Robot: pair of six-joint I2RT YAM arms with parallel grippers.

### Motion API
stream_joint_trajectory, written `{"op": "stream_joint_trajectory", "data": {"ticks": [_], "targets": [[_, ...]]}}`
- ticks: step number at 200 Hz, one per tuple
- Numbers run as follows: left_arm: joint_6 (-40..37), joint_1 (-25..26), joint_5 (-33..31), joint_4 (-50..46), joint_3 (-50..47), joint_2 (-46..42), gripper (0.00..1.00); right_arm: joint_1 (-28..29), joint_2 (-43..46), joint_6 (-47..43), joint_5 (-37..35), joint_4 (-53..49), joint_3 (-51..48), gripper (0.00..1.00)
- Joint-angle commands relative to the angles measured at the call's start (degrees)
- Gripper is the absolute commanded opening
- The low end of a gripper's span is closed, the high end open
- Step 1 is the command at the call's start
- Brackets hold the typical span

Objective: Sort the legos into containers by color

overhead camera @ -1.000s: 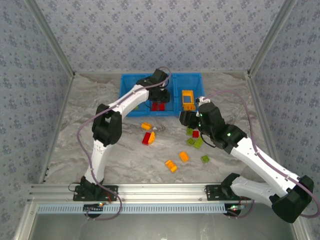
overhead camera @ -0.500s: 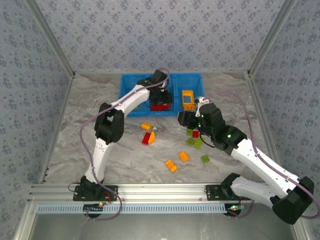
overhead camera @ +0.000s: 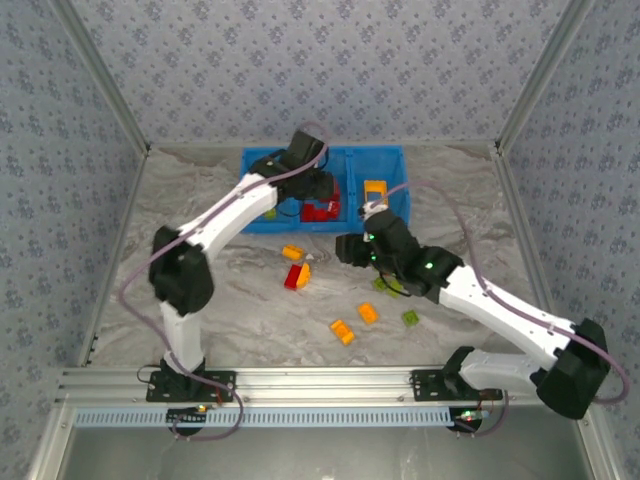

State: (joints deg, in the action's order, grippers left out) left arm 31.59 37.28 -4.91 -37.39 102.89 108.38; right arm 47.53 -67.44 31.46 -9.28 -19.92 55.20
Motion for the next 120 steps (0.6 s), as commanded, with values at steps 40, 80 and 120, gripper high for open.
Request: {"op": "stream_joint_trajectory", "data": {"ticks": [40, 80, 120], "targets": [[0.92, 0.6, -13.11, 1.73, -21.75, -31.6, 0.46, 6.53, -13.24, -4.13, -4.25, -7.28, 11.2, 0.57], [1.83, 0.57, -12.47, -0.49, -35.63, -50.98, 0.48, 9.24, -26.12, -5.93, -2.48, -8.21, 19.68, 0.64], [4.39, 0.64, -8.36, -1.11, -45.64, -67.96, 0.49, 8.01, -41.39, -16.02, -1.1, -11.76, 32.38, 0.76]]}}
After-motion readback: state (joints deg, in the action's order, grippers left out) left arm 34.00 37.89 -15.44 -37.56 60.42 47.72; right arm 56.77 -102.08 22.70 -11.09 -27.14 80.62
